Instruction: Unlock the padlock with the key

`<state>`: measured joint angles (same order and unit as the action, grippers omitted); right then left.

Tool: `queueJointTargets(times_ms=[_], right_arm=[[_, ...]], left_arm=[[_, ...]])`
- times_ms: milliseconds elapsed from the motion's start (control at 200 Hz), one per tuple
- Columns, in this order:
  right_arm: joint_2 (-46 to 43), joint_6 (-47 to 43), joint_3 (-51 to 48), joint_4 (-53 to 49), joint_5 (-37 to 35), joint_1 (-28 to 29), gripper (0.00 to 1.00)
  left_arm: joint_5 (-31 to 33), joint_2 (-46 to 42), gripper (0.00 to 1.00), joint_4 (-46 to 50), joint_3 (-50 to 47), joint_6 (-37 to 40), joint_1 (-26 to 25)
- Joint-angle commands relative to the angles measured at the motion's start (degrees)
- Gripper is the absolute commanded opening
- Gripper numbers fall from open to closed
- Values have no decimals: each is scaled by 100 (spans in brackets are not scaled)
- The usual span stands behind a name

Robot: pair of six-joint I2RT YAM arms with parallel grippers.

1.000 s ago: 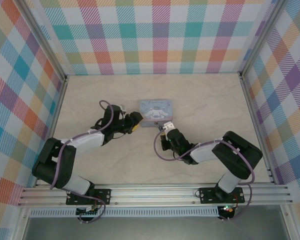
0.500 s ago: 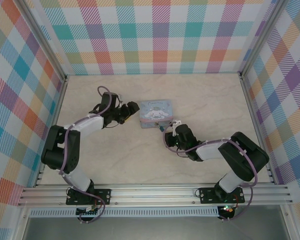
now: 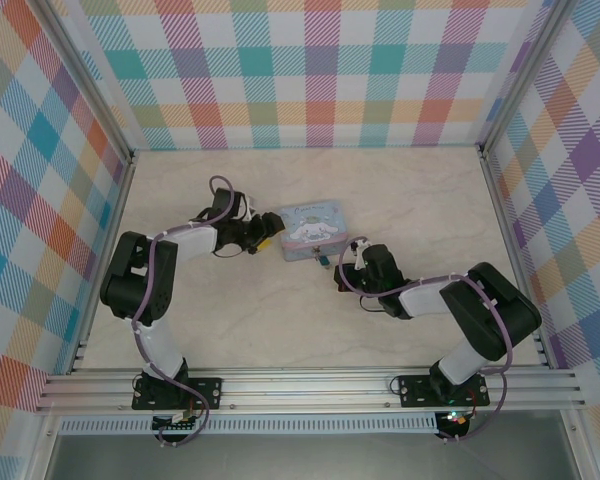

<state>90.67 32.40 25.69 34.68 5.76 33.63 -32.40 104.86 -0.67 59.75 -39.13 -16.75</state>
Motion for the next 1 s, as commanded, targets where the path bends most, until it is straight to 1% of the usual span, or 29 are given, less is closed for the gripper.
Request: queueJointTargets(times_ms=[0, 100, 210, 325, 390, 475, 560, 660, 835, 995], right_arm=[[88, 186, -89, 88, 302, -83, 0], [108, 182, -100, 101, 377, -118, 0], [-4, -44, -134, 101, 393, -145, 1], [-256, -511, -179, 43, 382, -170, 25], [-365, -837, -124, -74, 520, -195, 37], [-419, -1202, 41, -325, 758, -247, 48], [-379, -1399, 216, -445, 907, -312, 57], [-156, -1488, 458, -525, 1086, -413, 59], [271, -1581, 752, -353, 1365, -486, 59], [587, -1668, 1014, -506, 1547, -484, 58]], left_arm=[[-2, 54, 66, 16, -234, 115, -103], [72, -23, 65, -72, -479, 61, -157], [111, -77, 64, -191, -659, -4, -213], [151, -95, 63, -219, -729, -32, -301], [179, -106, 63, -247, -781, -63, -328], [215, -131, 63, -294, -840, -94, -345], [232, -129, 62, -341, -903, -127, -354], [244, -137, 62, -406, -971, -172, -379], [261, -131, 61, -444, -987, -204, -432], [269, -106, 61, -461, -973, -215, -452]])
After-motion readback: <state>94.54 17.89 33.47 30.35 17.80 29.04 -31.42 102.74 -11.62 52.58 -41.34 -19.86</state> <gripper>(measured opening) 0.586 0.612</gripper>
